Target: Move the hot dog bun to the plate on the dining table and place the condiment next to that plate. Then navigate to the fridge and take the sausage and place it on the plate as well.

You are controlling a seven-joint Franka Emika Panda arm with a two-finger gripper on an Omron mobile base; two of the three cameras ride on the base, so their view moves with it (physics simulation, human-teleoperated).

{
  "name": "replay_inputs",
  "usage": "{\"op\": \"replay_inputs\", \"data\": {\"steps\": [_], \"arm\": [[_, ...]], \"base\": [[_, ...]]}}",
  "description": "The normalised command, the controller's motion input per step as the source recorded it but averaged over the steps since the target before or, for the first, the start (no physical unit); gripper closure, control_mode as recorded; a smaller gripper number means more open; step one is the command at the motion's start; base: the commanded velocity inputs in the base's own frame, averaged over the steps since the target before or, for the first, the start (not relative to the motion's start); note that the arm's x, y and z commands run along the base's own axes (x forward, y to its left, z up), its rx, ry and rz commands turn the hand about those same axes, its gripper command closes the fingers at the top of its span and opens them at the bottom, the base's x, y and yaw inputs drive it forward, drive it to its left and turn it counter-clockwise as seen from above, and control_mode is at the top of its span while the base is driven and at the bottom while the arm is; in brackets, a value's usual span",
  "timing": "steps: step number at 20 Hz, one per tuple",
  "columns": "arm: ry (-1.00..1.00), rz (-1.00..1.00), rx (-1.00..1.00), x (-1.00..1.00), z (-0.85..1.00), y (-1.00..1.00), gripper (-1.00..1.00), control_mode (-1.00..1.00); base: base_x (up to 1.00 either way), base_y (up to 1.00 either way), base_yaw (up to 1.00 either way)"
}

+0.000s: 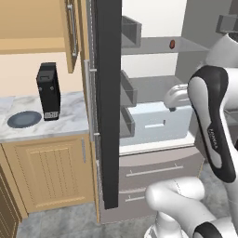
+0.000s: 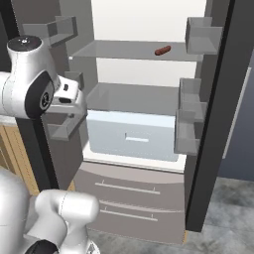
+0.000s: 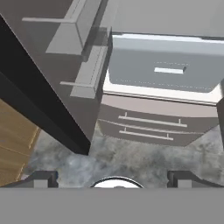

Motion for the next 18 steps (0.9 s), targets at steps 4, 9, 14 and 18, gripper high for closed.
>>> {"op": "replay_inputs", "data": {"steps": [4, 9, 14, 18], "arm": [[0.03, -0.11, -0.16, -0.29, -0.43, -0.46, -1.00, -1.00], [0.01, -0.05, -0.11, -0.06, -0.53, -0.25, -1.00, -1.00], [0.02, -0.01, -0.03, 0.00, -0.11, -0.07, -1.00, 1.00], [0.00, 0.00, 0.00, 0.00, 0.00, 0.00, -1.00, 1.00]], "base": [[0.00, 0.00, 0.00], [0.00, 0.00, 0.00], [0.06, -0.10, -0.01], [0.75, -0.67, -0.06]]}}
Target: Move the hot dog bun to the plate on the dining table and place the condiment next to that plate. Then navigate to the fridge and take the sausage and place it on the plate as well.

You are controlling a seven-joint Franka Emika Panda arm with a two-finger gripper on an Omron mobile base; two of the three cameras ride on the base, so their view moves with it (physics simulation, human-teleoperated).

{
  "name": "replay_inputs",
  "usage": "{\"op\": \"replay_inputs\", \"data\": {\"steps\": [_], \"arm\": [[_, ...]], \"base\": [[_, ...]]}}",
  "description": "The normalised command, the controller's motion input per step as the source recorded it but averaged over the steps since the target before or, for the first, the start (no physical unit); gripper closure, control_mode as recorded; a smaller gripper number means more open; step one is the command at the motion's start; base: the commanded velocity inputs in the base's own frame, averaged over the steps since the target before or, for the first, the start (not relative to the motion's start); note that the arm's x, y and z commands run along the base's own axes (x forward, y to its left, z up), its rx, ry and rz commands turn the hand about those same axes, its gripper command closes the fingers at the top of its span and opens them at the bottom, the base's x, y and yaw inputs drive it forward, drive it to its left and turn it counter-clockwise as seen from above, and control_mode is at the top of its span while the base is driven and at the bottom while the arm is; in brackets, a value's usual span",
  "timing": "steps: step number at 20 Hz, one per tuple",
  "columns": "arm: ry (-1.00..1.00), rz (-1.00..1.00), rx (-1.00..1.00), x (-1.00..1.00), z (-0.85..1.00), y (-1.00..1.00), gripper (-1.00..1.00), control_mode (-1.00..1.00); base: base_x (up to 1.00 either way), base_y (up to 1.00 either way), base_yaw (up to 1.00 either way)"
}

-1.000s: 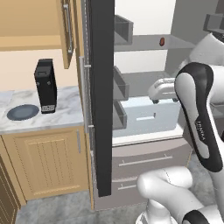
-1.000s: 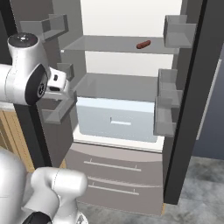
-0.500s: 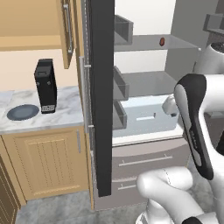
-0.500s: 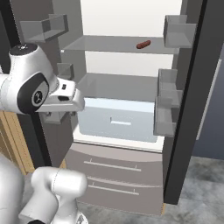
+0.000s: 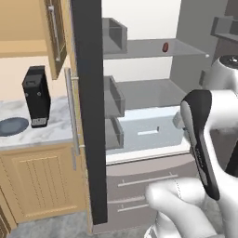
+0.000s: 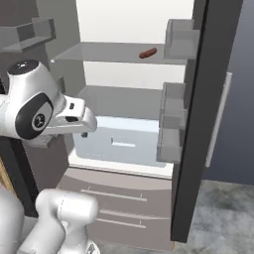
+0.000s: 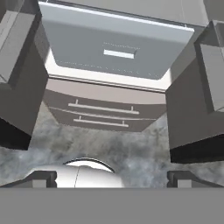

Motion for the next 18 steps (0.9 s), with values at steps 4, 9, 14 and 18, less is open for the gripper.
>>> {"op": "replay_inputs", "data": {"steps": [4, 9, 14, 18], "arm": [[0.00, 0.00, 0.00, 0.00, 0.00, 0.00, -1.00, 1.00], [0.00, 0.00, 0.00, 0.00, 0.00, 0.00, -1.00, 1.00], [0.00, 0.00, 0.00, 0.00, 0.00, 0.00, -1.00, 1.00], [-0.05, 0.00, 0.00, 0.36, 0.45, -0.03, -1.00, -1.00]], "base": [[0.92, -0.45, 0.00], [0.99, -0.12, 0.00], [0.85, -0.08, 0.00], [0.00, 0.00, 0.00]]}}
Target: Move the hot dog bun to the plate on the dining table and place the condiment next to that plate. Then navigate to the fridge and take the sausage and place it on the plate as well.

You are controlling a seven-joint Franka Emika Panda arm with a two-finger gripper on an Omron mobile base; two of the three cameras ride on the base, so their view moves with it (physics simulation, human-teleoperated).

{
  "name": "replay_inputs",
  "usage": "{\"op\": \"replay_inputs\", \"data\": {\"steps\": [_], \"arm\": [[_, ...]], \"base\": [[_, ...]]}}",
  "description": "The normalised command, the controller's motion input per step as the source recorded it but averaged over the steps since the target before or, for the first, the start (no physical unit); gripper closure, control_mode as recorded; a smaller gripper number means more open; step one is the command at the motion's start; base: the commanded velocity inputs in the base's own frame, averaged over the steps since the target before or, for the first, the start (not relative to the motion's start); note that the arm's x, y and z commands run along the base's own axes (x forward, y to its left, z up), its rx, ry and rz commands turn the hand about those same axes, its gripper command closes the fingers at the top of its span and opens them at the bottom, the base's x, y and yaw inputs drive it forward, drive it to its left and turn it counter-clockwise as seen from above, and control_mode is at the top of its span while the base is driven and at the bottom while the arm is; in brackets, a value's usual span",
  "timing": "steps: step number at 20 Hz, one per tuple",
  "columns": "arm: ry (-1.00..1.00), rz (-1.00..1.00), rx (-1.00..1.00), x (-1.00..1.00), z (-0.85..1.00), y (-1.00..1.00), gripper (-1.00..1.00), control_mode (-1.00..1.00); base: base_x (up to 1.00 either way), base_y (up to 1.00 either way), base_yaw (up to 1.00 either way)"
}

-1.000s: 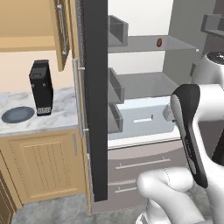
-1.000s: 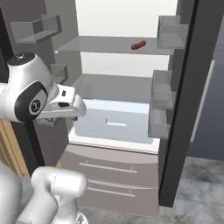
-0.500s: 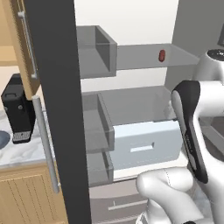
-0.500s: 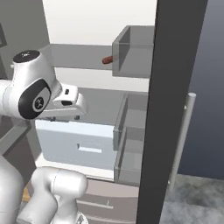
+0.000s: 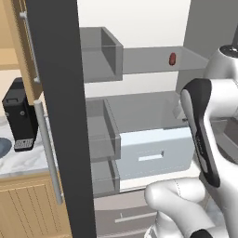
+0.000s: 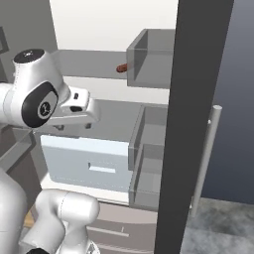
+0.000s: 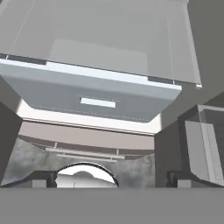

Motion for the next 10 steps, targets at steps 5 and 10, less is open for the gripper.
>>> {"op": "replay_inputs", "data": {"steps": [5, 10], "arm": [[-0.35, 0.00, 0.00, -0.01, 0.91, -0.12, -1.00, -1.00], [-0.28, -0.05, 0.00, -0.01, 0.84, -0.02, -1.00, -1.00]], "base": [[0.00, 0.00, 0.00], [0.00, 0.00, 0.00]]}}
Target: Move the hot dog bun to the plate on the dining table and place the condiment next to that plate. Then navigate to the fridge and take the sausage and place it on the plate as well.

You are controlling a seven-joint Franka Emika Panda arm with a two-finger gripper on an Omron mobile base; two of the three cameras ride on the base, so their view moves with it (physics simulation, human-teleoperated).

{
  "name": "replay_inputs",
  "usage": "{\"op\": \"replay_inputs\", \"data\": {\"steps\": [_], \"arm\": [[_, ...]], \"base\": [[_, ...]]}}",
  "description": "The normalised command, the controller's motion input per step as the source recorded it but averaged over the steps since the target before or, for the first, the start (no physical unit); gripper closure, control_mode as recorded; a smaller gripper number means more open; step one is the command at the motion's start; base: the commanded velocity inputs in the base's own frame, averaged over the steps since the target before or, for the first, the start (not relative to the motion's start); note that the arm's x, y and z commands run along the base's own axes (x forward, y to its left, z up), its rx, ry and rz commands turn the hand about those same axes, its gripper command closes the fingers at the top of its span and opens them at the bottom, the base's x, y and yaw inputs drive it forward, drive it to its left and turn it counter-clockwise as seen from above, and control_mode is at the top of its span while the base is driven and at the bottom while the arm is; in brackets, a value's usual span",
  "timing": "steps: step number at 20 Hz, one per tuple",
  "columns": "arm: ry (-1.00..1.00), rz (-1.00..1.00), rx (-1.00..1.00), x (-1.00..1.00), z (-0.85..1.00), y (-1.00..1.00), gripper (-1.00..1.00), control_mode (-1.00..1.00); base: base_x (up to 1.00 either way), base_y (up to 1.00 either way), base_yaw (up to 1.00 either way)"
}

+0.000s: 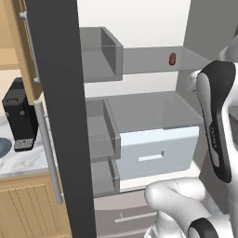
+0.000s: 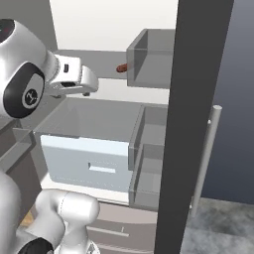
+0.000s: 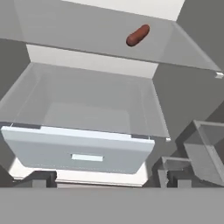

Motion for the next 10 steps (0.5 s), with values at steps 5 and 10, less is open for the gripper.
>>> {"op": "replay_inputs", "data": {"steps": [5, 10], "arm": [[-0.11, -0.11, 0.00, 0.21, 0.69, 0.00, -1.00, -1.00], [0.00, -0.15, 0.00, 0.69, 0.12, 0.00, -1.00, -1.00]], "base": [[0.00, 0.00, 0.00], [0.00, 0.00, 0.00]]}}
